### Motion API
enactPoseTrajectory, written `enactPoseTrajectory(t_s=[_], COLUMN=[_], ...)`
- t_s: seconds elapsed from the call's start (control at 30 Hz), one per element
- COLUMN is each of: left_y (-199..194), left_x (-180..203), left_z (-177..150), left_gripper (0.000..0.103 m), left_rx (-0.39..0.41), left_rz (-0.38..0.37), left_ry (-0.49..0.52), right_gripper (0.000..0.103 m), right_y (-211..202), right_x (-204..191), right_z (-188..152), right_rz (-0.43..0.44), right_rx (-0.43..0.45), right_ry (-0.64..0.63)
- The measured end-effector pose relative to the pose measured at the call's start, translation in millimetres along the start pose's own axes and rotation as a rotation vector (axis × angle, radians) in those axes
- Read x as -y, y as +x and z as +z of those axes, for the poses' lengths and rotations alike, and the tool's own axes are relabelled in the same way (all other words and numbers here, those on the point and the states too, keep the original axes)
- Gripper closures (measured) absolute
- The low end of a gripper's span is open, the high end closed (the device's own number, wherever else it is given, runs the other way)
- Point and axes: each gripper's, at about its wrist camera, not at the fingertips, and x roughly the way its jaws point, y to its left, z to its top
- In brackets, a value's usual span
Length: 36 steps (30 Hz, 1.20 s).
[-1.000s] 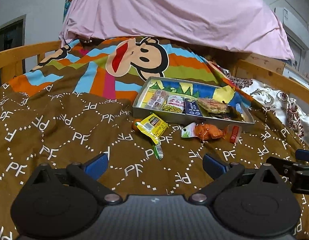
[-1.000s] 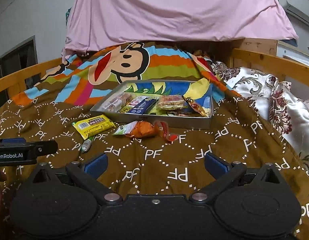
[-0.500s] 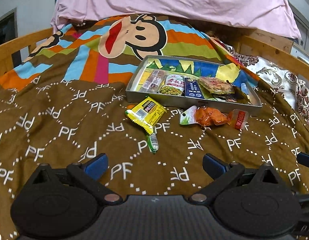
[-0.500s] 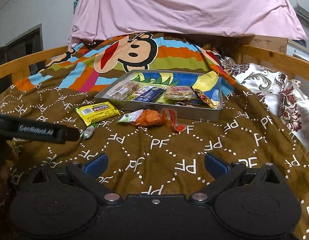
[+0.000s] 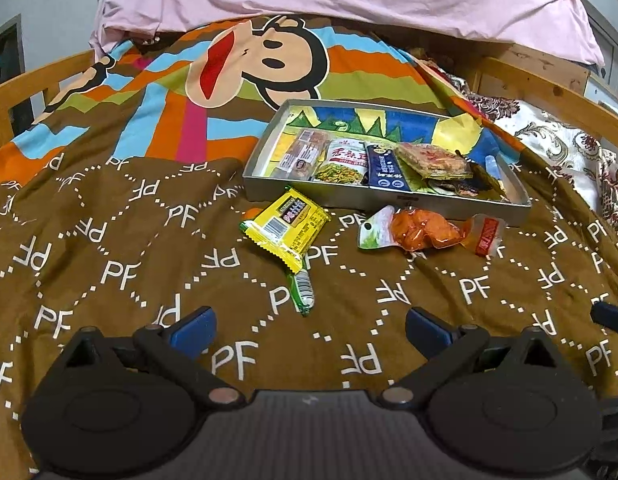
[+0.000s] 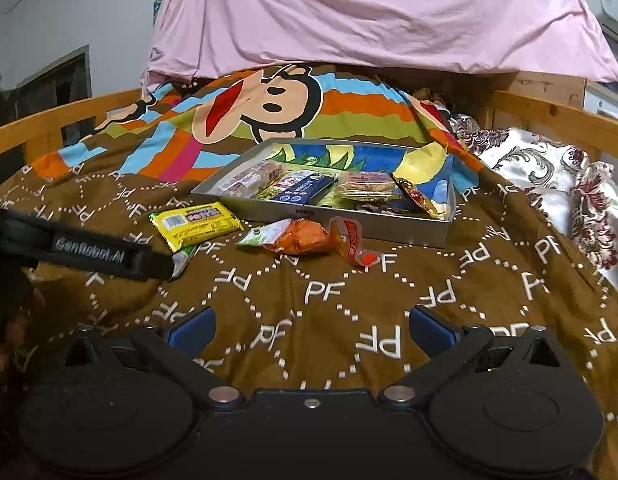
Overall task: Organize snacks
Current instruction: 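Move right tool to the orange jerky pack while left tool approaches the yellow wafer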
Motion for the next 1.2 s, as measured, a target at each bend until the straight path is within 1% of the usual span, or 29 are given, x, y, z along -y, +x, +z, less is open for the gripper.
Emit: enactPoseTrajectory(t_s=[0.17,0.3,0.53,0.73,0.93,1.2], left_y=[3.7,5.2,7.2,11.3,17.2,28.2], left_x=[-5.3,-9.2,-14.6,-16.8,-9.9,-2.9], left_z=[5.7,10.6,20.1,21.7,24.4,27.1], left_gripper=[0.001,0.001,0.001,0.001,0.001,0.001], left_rx=[-0.010,-0.008,0.011,0.005,-0.006,-0.035], left_rz=[0.010,0.019,0.040,0.049,0.061,0.078], left_ry=[0.006,0.017,0.018,-0.008,-0.001,-0.010], right_gripper=[0.001,0.001,0.001,0.001,0.001,0.001], right_y=[21.7,37.0,67.4,79.3,85.7,91.5], right_x=[2.0,3.1,1.6,4.8,14.3,24.6], right_z=[18.3,37.7,62.2,64.4,62.3,59.7], right_rz=[0.010,0.014,0.003,0.012,0.018,0.028], right_rx=[0.017,0.046,0.037,0.040,0.024,0.019], right_ry=[-0.020,-0.063,-0.074,-0.027,0.018,0.032])
